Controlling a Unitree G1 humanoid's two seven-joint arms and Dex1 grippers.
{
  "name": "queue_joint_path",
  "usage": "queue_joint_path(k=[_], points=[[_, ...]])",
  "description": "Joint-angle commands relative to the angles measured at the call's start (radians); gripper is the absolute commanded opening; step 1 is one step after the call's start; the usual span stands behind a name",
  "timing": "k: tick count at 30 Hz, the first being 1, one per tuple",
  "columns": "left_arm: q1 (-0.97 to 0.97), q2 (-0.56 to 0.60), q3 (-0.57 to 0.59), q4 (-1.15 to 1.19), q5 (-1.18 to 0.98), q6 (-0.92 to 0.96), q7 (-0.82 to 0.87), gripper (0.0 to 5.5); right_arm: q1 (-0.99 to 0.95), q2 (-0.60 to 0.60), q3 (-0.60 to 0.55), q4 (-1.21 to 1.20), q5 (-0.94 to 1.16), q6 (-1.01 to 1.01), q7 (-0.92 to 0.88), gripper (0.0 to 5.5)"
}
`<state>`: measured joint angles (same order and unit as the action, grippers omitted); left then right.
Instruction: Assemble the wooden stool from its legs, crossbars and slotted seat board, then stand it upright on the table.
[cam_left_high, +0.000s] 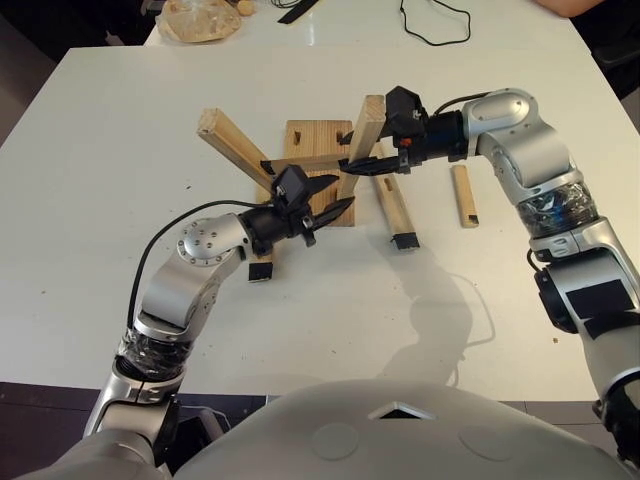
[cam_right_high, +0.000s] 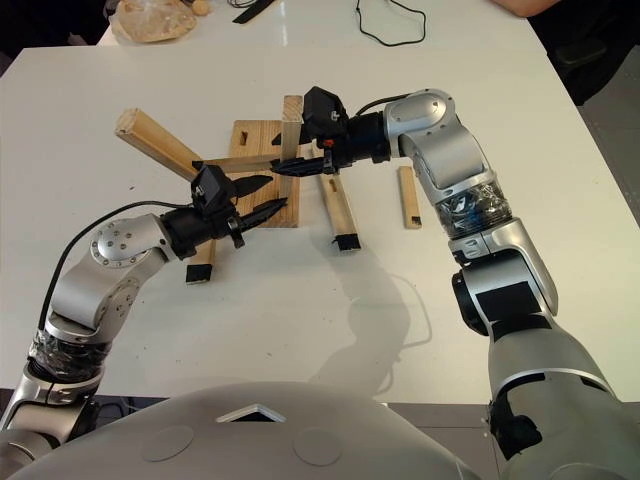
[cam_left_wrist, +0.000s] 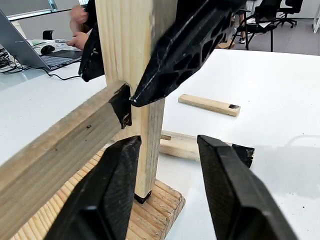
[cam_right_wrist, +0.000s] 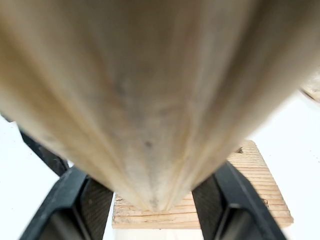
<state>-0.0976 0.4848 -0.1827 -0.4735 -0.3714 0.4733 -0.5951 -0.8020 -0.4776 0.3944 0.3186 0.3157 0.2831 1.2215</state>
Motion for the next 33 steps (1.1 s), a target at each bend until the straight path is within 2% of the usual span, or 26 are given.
queue_joint_path(k=[1, 5, 17, 27, 33], points=[[-0.046, -0.055, 0.114, -0.12, -0.09, -0.027, 0.041, 1.29, 0.057, -0.031, 0.074, 0.063, -0.125, 0.041, 0.007, 2.03], [-0.051, -0.078, 0.155, -0.182, -0.142, -0.003, 0.084, 1.23, 0.067, -0.034, 0.069, 0.078, -0.114, 0.038, 0.027, 2.03], [-0.037, -0.045, 0.003, 0.117, 0.0, -0.022, 0.004, 1.23, 0.075, -0.034, 0.071, 0.109, -0.118, 0.022, 0.046, 2.03], [-0.026, -0.042, 0.024, 0.09, -0.018, -0.021, -0.013, 1.23, 0.063, -0.026, 0.004, 0.117, -0.06, 0.048, 0.049, 2.03], [-0.101, -0.082, 0.129, -0.047, -0.116, -0.014, 0.022, 1.23, 0.104, -0.041, 0.033, 0.099, -0.106, 0.019, 0.061, 2.03]])
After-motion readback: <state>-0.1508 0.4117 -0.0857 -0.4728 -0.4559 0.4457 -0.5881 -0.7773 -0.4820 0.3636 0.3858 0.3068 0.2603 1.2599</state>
